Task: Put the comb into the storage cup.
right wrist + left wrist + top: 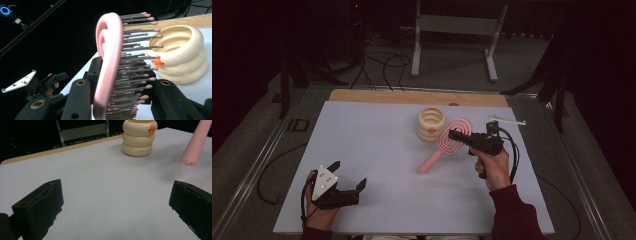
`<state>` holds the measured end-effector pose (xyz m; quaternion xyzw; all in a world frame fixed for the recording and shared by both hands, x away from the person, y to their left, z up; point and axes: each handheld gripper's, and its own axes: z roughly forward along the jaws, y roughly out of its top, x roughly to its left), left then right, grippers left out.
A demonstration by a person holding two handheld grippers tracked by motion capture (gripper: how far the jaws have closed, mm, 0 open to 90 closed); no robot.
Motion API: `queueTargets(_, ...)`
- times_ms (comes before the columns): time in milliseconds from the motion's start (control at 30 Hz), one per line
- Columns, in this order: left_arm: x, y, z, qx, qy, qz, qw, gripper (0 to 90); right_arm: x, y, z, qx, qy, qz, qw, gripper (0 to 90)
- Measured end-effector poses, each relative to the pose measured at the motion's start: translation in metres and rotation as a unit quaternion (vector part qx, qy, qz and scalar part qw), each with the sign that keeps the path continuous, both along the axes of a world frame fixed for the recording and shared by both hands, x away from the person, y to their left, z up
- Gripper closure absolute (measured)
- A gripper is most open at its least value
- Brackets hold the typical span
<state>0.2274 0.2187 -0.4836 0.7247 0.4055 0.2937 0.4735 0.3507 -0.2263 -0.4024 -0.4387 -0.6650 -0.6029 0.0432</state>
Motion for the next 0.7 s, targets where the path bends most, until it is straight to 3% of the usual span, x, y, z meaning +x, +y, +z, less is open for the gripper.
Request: queueTargets(700,0.000,0.002,0.001,0.002,0.000,0.005,1.0000,0.0,0.014,-0.004,0.010,0.000,-0.004,-0.007,1.0000,64.2)
